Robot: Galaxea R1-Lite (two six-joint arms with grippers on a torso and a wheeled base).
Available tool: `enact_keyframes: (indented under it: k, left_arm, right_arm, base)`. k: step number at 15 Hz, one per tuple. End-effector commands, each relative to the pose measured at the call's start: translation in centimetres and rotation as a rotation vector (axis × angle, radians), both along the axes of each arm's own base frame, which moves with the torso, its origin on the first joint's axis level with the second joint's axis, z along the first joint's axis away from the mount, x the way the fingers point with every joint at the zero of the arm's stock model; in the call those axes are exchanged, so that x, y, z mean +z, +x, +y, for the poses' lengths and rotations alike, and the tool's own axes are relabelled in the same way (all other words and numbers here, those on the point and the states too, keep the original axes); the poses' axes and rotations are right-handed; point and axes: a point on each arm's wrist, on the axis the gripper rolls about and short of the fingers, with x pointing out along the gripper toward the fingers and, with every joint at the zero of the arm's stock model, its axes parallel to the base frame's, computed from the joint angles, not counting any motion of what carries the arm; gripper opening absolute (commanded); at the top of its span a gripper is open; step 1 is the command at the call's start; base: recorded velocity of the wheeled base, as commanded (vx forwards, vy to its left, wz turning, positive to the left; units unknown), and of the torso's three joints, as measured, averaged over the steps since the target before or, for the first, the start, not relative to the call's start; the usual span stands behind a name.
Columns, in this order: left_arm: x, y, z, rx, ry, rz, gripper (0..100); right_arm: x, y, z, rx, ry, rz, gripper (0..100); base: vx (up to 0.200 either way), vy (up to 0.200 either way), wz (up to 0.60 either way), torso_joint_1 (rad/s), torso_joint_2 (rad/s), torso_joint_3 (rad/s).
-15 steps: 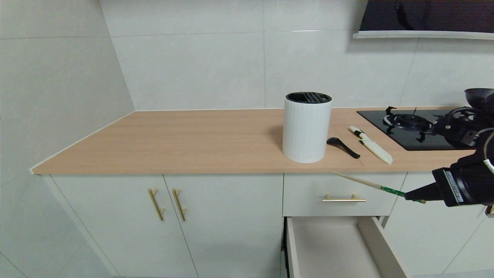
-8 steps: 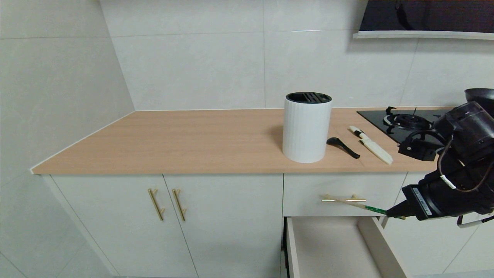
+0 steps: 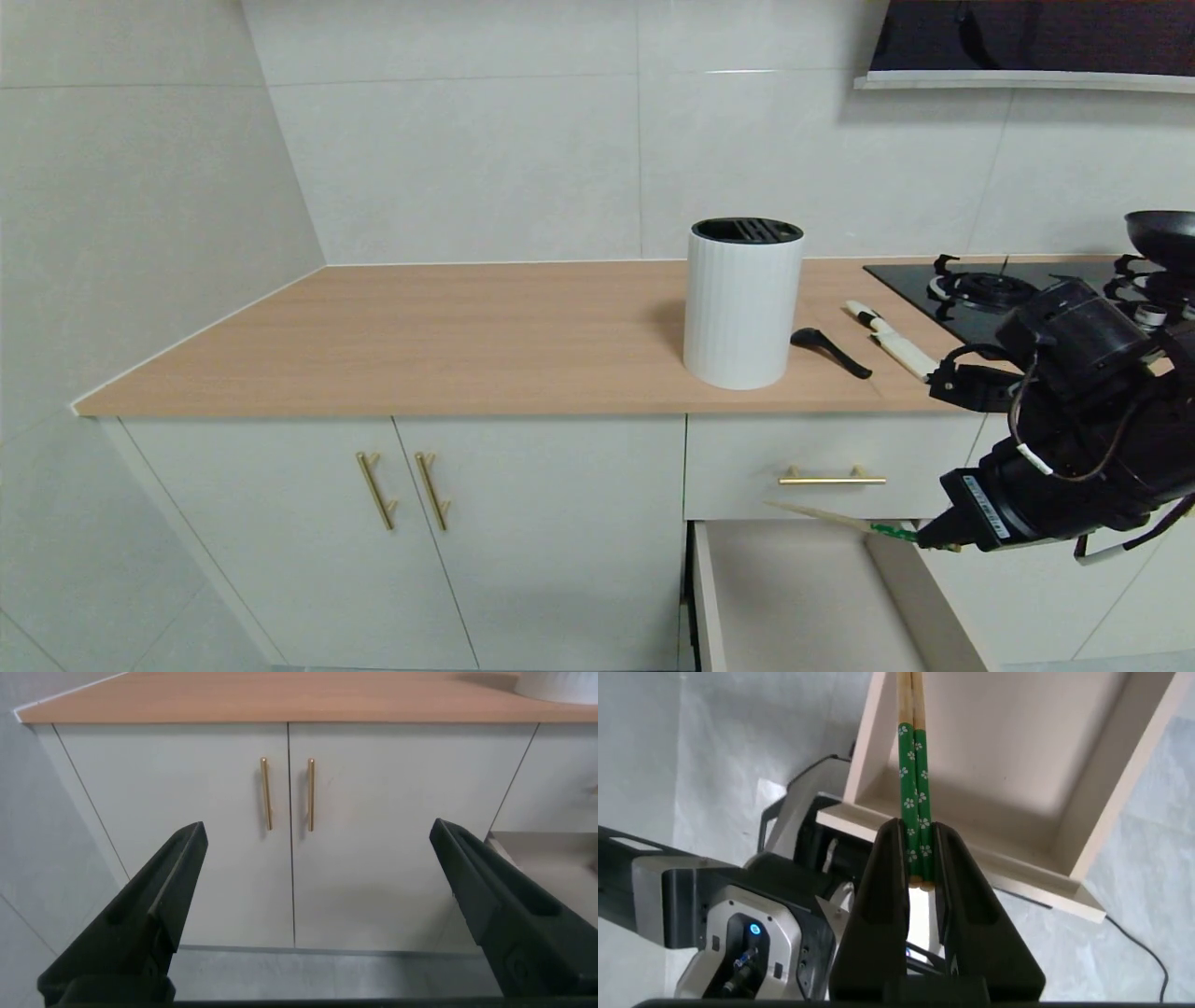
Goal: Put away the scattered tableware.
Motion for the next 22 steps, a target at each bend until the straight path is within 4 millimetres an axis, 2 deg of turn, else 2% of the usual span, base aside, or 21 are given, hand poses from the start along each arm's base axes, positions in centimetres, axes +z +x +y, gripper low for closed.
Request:
enact_keyframes:
  k: [1,17,22]
  left_arm:
    - [0.00,0.00,0.00,0.000,0.000,0.000,100]
    - [0.00,0.00,0.00,0.000,0.000,0.000,100]
    - [0.00,0.00,0.00,0.000,0.000,0.000,100]
  right_arm:
    - [-0.37,0.21,0.18,0.005,-0.004,0.015,0]
    - [-0.88,0.55,0.36,-0.003,-0.034,0.024,0]
    - [-0.99,0.62,0.39,-0.003,-0.035,0.028,0]
  base:
    - [0.000,0.000,0.00,-0.149,0.37,0.212]
    - [0.000,0.000,0.00,-0.146,0.45,0.297]
    - [0.000,0.000,0.00,-0.020,0.08,0.052]
